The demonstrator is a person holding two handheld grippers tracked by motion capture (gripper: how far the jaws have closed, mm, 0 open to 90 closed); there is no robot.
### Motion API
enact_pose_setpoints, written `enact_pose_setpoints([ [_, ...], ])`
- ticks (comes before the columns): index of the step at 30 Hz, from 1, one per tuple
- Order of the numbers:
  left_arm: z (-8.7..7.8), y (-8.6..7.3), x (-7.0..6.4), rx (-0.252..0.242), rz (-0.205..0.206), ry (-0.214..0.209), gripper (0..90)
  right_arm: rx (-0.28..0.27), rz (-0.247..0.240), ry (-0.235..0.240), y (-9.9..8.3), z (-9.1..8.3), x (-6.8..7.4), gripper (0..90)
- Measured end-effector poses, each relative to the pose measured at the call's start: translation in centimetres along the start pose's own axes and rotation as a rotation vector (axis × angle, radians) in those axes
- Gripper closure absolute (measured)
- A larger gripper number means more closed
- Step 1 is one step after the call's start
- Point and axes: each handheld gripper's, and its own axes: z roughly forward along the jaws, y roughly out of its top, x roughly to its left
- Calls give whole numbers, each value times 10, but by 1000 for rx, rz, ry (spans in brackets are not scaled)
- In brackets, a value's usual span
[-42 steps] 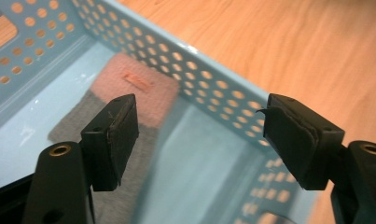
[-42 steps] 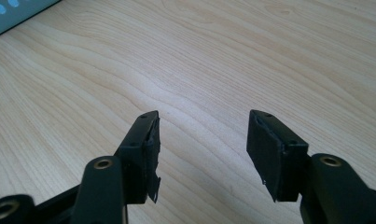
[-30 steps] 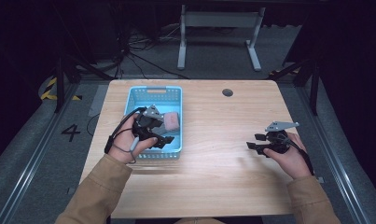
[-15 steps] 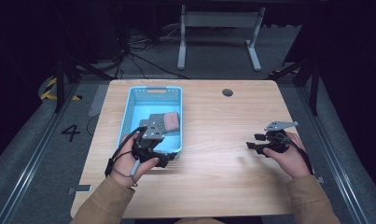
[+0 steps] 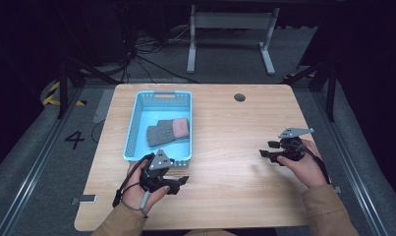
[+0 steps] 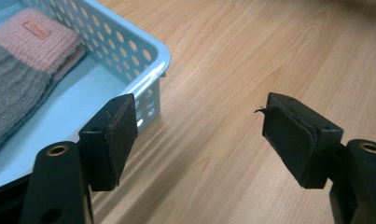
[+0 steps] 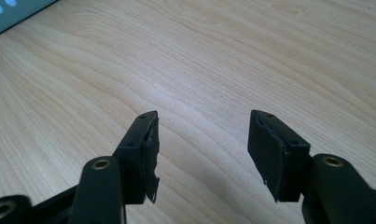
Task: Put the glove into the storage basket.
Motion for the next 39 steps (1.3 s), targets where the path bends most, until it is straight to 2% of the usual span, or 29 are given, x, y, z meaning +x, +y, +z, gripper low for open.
enact_pose_setpoints([
  [3,2,-4,-3,-17,-3,-2,271,1,-3,2,0,0,0,446],
  [7,7,-12,-6,-1,9,9,271,1,8,2,-2,2,-1,444],
  [11,17,-22,-6,5,-25,9,269,8,24,-1,-6,5,-3,442],
  [14,23,-25,-6,15,-36,-1,265,9,27,-5,-9,8,-6,440],
  [18,31,-29,-4,34,-26,8,262,9,31,-9,-13,11,-8,439],
  [24,42,-37,-5,59,-29,-3,261,2,28,-15,-15,13,-9,439],
  [28,48,-41,-5,74,1,8,261,-5,25,-17,-15,14,-9,438],
  [31,49,-42,-4,63,10,15,261,-12,20,-20,-15,14,-9,438],
  [39,56,-46,-3,89,11,8,260,-33,12,-43,-19,17,-11,438],
])
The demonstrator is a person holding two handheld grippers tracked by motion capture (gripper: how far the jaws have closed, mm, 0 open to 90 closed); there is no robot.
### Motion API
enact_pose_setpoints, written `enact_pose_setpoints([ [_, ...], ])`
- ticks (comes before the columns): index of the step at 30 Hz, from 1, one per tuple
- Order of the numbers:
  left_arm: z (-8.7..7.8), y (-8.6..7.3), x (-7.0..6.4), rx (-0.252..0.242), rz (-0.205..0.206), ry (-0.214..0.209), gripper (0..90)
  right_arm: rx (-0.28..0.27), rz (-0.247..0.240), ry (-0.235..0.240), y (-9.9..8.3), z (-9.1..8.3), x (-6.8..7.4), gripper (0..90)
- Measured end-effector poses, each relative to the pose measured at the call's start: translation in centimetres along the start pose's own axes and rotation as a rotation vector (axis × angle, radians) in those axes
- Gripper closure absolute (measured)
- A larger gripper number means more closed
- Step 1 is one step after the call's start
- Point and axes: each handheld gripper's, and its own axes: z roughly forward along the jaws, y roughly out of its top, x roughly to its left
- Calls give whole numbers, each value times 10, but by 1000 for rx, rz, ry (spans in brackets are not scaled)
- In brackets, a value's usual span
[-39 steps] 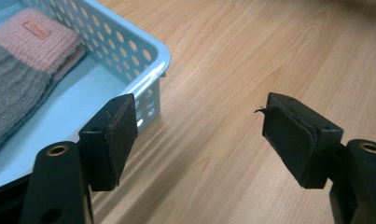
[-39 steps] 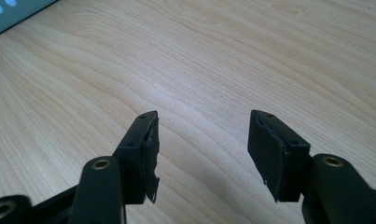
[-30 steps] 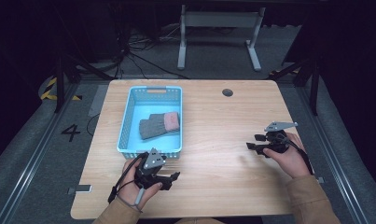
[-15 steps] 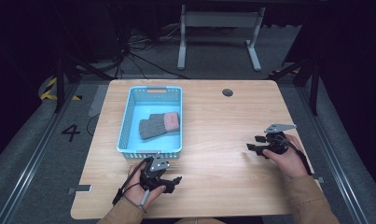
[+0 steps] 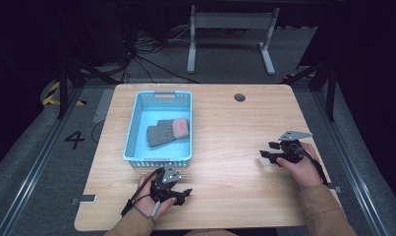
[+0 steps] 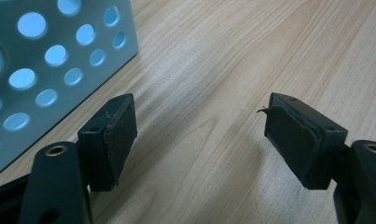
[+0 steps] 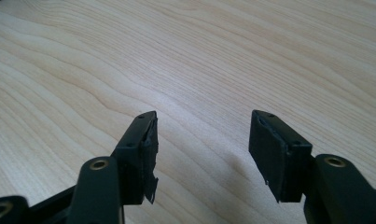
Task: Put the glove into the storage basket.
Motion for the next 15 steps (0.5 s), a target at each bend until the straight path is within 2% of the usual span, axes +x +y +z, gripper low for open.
enact_pose_setpoints([
  [3,0,0,0,0,4,-2,260,-1,3,-13,-2,2,-2,438],
  [15,-1,1,0,-5,8,-3,260,0,-4,-10,-2,2,1,435],
])
